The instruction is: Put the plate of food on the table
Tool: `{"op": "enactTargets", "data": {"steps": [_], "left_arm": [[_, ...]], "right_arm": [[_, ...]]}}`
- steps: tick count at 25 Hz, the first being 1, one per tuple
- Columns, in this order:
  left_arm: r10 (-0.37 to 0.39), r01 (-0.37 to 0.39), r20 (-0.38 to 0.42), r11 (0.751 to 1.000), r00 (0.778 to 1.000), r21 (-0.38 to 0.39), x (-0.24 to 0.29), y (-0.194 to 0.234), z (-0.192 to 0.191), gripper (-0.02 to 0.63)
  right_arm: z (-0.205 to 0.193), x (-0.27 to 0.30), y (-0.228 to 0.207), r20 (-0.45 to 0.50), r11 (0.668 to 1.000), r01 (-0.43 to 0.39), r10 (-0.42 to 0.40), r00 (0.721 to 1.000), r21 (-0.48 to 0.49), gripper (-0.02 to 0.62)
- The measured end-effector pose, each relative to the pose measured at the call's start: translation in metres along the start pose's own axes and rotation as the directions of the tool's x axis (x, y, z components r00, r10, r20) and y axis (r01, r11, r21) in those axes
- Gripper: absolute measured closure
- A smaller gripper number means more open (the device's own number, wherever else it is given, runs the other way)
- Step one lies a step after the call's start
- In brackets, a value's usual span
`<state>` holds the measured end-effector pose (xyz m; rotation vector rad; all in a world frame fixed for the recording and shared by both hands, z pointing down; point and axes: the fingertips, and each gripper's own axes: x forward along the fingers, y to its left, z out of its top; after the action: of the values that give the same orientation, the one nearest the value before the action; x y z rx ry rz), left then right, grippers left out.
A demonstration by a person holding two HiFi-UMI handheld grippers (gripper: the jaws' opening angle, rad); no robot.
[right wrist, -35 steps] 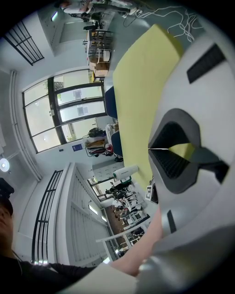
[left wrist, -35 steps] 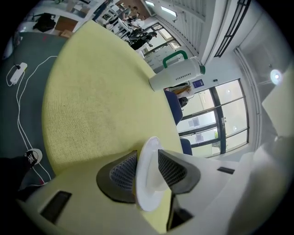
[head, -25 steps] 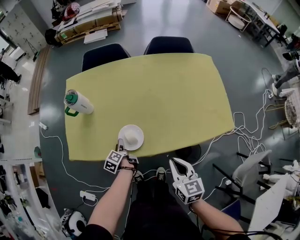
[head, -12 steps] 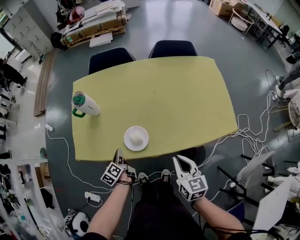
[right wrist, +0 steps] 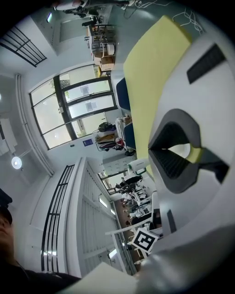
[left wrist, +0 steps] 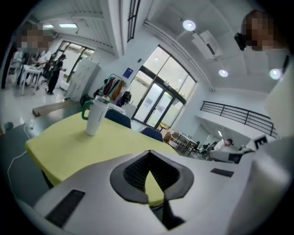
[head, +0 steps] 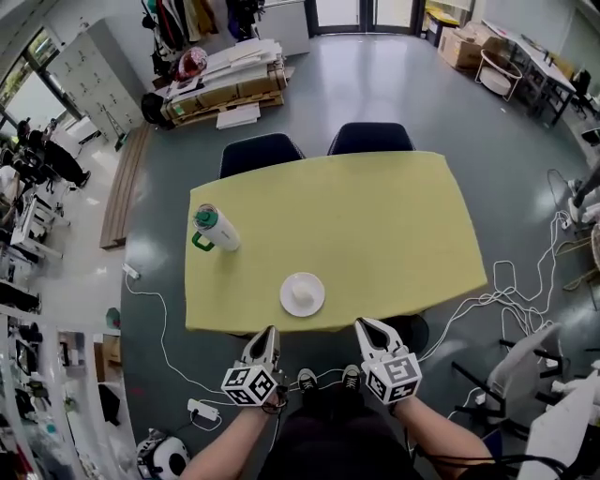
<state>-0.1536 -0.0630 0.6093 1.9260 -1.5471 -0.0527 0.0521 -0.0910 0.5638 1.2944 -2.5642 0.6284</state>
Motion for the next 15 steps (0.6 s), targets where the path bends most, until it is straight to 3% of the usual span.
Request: {"op": "enactTargets", "data": {"steps": [3,6,15], "left_arm": [[-0.044,0.041,0.016,0.990,0.999,0.132,-0.019,-0.024,0.022,0.598],[-0.079,0.067,0.046,0.974,0.996,0.216,-0.038,-0.044,0.043,0.598],[-0.163,0.126,0.105,0.946,0.981,0.300,-0.070,-0.088,0.064,0.598]], "right_arm": [[0.028,-0.006,0.018,0.043,1.000,-0.017,0.018,0.999,-0.020,0.581],[0.054,-0.015,0.036,0.086,0.999,-0.037,0.040,0.995,-0.040,0.581],[0.072,-0.037,0.057,0.101,0.998,-0.055,0.059,0.993,-0.042,0.581]]}}
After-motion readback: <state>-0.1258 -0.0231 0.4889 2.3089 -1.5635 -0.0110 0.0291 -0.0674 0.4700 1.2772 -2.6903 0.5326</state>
